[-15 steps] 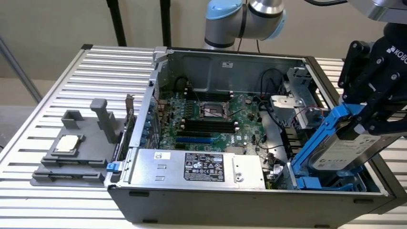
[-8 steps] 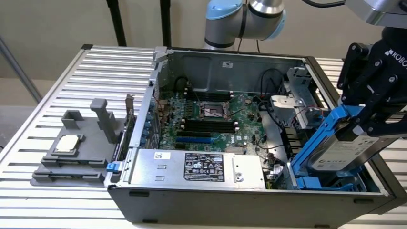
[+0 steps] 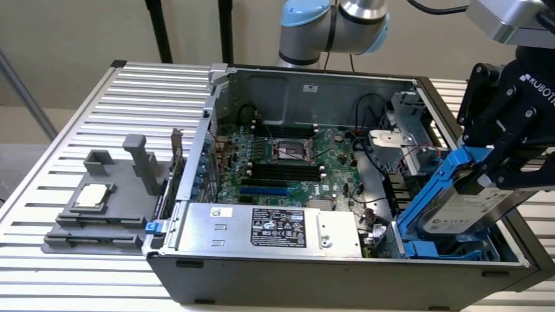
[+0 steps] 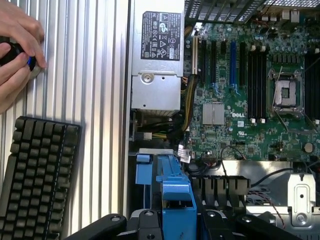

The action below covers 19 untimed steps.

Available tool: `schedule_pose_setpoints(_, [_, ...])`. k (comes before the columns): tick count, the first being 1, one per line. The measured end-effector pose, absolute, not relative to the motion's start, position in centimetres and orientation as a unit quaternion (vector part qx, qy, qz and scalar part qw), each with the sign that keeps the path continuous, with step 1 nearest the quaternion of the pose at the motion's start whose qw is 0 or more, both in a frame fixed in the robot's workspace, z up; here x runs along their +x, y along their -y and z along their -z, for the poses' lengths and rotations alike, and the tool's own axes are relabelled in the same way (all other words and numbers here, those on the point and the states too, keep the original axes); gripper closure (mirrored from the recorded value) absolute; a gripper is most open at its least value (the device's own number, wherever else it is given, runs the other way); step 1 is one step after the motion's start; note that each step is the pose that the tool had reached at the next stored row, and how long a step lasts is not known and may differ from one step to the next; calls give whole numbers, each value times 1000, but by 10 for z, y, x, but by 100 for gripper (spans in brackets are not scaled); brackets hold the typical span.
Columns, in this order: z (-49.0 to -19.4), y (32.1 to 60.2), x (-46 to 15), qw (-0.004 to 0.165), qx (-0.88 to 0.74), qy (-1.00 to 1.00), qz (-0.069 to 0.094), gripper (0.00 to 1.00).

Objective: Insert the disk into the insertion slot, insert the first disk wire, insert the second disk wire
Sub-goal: 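Insert the disk into the insertion slot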

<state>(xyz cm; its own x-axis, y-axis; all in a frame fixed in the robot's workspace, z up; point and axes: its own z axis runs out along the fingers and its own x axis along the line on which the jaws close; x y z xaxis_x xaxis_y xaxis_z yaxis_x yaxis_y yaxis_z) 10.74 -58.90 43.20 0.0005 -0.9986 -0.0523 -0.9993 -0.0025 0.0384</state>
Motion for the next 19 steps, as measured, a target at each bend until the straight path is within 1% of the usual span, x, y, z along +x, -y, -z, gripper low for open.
schedule_pose_setpoints(7, [-427, 589, 107, 7, -707, -706, -34, 67])
schedule_pose_setpoints(9, [-427, 589, 107, 7, -707, -706, -34, 66])
schedule_pose_setpoints(10, [-427, 589, 107, 7, -707, -706, -34, 60])
schedule_pose_setpoints(19, [-427, 589, 113, 7, -707, -706, -35, 60])
